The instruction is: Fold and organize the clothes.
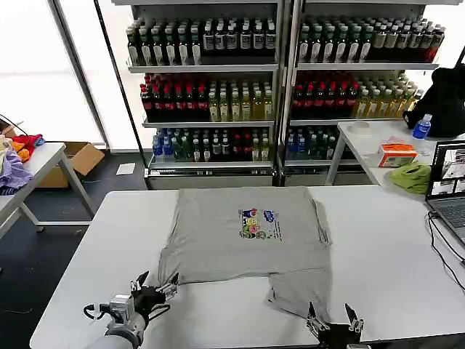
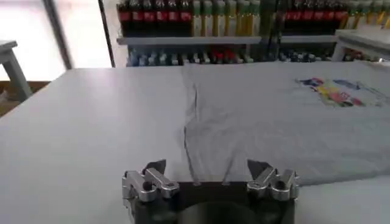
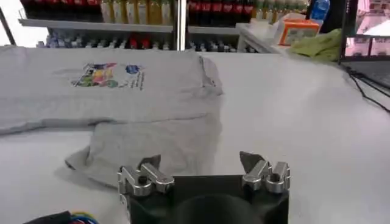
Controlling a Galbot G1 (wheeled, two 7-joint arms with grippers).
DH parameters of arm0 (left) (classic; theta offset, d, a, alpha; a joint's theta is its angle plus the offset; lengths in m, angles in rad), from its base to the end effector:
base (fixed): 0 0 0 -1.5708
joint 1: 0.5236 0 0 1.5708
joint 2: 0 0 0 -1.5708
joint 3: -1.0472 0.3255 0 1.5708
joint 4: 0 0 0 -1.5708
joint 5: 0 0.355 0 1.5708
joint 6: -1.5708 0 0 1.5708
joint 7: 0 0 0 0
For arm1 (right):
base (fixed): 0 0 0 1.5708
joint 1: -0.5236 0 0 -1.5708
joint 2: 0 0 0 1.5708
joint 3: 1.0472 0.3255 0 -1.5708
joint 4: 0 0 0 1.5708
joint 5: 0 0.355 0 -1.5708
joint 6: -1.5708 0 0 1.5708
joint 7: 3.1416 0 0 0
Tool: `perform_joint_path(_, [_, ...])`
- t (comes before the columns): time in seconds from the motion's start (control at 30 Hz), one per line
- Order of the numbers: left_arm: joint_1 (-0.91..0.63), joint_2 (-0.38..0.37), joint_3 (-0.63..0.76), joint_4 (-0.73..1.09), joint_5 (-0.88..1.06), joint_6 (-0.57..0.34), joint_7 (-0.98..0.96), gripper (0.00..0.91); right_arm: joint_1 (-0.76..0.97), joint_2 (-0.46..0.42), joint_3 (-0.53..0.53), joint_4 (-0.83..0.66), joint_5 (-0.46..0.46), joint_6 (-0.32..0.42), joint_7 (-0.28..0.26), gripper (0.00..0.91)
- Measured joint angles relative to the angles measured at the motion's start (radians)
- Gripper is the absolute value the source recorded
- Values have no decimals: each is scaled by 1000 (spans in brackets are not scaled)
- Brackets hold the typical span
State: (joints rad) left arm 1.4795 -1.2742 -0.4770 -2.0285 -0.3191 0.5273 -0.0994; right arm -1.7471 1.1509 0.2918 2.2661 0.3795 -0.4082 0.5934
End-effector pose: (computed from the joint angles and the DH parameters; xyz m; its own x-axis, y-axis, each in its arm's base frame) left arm 0.2195 0.0351 -0.2836 -0.8568 0.0826 0.5089 0.0839 0.9963 -0.0205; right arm 0.1288 0.0172 -0.2589 -0.8510 0.1236 0.5104 0.0968 0.9922 -0.0789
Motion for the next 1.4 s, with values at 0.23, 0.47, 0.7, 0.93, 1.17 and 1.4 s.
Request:
perform_joint_path(0.23, [6,0,1,6,-8,4,-2,564,9,7,-4,-26,0,-1,-3,796])
perform_joint_path(0.47, [14,4,5,12,-7,4,-6,50,9,13,-9,-54,10,13,-9,0])
perform_joint_path(0.7, [25,14,12,20,-1,4,-7,10,13,19,-13,-89,11,40,-18,0])
perform_joint_path(0.93, [35,6,24,19,5,3,-2,0,6,24,-20,-98,-17,69,-35,0])
perform_joint_path(1.17, [35,-7,31,17,4,-9,-1,0,7,26,-17,-81,-56,92,-58,0])
perform_joint_path(1.4, [19,-26,25,9,3,-30,-1,0,38,30,9,-47,-102,127,-94,0])
